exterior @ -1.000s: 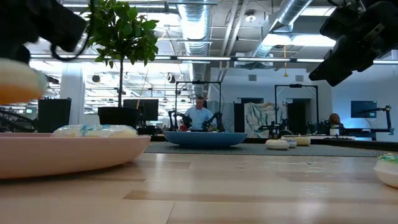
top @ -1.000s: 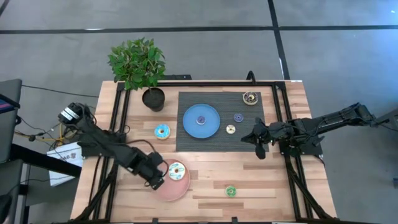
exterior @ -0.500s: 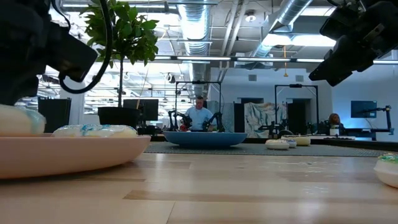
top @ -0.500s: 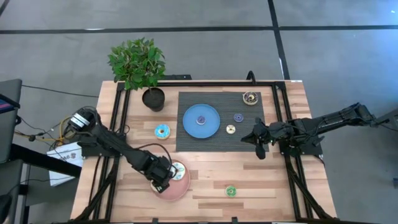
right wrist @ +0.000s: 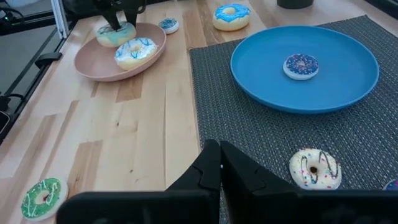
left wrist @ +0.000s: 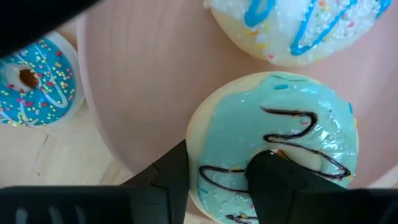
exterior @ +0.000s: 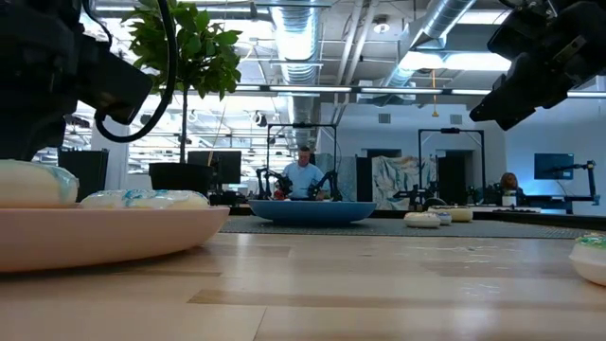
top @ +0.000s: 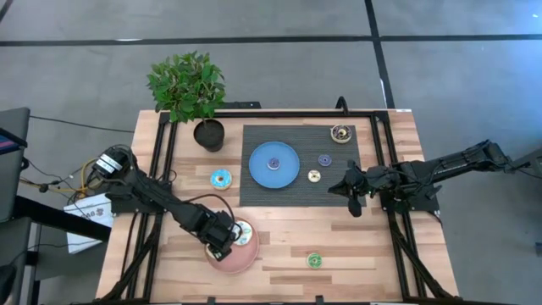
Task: Pick & Place donuts
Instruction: Put the large light blue donut on the light orange plate
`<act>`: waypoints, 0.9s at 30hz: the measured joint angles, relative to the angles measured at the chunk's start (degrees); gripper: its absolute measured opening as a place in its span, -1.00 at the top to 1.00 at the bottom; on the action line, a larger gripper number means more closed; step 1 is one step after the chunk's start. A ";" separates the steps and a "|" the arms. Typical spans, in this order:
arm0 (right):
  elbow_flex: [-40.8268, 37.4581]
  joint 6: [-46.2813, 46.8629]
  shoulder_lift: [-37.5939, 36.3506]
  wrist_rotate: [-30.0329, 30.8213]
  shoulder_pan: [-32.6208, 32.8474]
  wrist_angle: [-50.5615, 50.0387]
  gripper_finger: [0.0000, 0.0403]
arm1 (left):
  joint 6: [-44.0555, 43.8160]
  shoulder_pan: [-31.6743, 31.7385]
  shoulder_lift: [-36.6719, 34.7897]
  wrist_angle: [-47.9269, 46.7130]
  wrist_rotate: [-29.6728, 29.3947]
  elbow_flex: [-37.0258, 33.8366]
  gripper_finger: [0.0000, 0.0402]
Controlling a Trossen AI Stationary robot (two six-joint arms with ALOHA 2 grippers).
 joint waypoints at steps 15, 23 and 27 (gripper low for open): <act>0.00 0.39 0.00 0.07 0.00 0.00 1.00 | -0.85 0.40 0.04 -2.55 1.34 0.00 0.07; 0.00 0.41 0.00 0.09 0.00 0.00 1.00 | -0.42 0.43 0.04 -2.47 -0.30 0.00 -0.22; 0.00 0.43 0.00 0.09 0.00 0.00 1.00 | 0.49 0.43 0.04 -2.28 -0.67 0.00 -0.30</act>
